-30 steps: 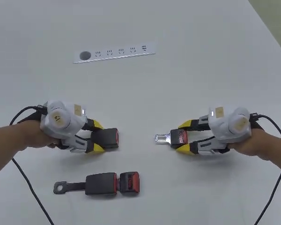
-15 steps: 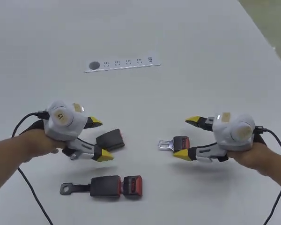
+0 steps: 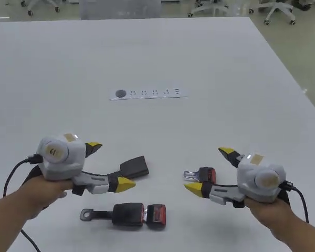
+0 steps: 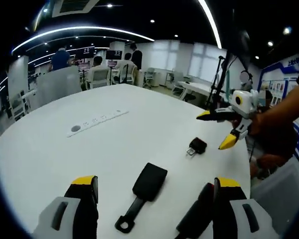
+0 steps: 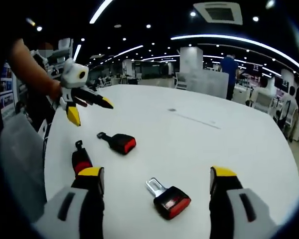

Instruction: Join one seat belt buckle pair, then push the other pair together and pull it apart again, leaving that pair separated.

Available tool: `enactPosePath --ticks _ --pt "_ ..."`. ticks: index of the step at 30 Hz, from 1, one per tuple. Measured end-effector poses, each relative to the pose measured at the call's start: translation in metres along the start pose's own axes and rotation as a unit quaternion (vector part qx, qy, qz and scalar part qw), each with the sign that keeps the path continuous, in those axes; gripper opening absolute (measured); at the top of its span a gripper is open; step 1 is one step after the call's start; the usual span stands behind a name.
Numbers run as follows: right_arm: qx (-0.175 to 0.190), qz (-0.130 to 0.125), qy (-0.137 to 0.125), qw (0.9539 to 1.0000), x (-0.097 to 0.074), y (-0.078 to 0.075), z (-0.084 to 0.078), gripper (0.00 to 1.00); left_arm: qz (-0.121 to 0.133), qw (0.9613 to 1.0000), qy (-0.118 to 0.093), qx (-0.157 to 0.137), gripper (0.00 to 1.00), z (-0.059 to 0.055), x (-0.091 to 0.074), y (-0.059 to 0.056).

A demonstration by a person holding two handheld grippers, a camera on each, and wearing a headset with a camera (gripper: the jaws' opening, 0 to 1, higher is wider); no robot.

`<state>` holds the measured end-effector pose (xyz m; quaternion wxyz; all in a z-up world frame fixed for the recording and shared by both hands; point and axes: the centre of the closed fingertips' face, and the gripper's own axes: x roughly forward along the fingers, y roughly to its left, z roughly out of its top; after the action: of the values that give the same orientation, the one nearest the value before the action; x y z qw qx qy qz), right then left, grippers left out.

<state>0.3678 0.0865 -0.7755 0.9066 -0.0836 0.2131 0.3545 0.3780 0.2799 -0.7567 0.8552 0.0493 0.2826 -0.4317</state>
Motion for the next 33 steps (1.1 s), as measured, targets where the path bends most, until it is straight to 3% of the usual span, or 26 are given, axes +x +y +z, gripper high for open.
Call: enactPosePath --ticks 2,4,7,12,19,23,30,33 --pt "0.003 -0.007 -0.003 1.0000 -0.003 0.009 0.004 0.90 0.008 0.9999 -0.007 -0.010 0.99 -0.003 -0.011 -0.004" --pt "-0.001 -0.018 -0.009 0.9998 -0.007 0.016 0.009 0.92 0.016 0.9992 -0.031 -0.020 1.00 -0.003 -0.022 -0.007" --pt "0.001 -0.024 -0.014 0.9996 -0.013 0.030 0.014 0.94 0.025 0.9987 -0.034 -0.029 1.00 -0.014 -0.037 -0.006" --pt "-0.014 -0.031 -0.015 0.9993 -0.022 0.046 0.016 0.95 0.032 0.9979 -0.046 -0.032 1.00 -0.029 -0.071 -0.018" --pt "-0.015 -0.032 -0.012 0.9993 -0.035 0.064 0.004 0.97 0.037 0.9976 -0.047 -0.033 1.00 -0.053 -0.106 -0.025" --pt "-0.014 -0.041 0.003 0.9990 -0.048 0.071 -0.008 0.98 0.050 0.9961 -0.063 -0.036 1.00 -0.056 -0.124 -0.019" --pt "-0.003 -0.055 0.003 0.9985 -0.065 0.082 -0.016 1.00 0.062 0.9939 -0.082 -0.039 1.00 -0.057 -0.142 -0.023" --pt "0.005 -0.058 0.000 0.9983 -0.072 0.084 -0.018 1.00 0.065 0.9944 -0.075 -0.036 1.00 -0.062 -0.144 -0.022"
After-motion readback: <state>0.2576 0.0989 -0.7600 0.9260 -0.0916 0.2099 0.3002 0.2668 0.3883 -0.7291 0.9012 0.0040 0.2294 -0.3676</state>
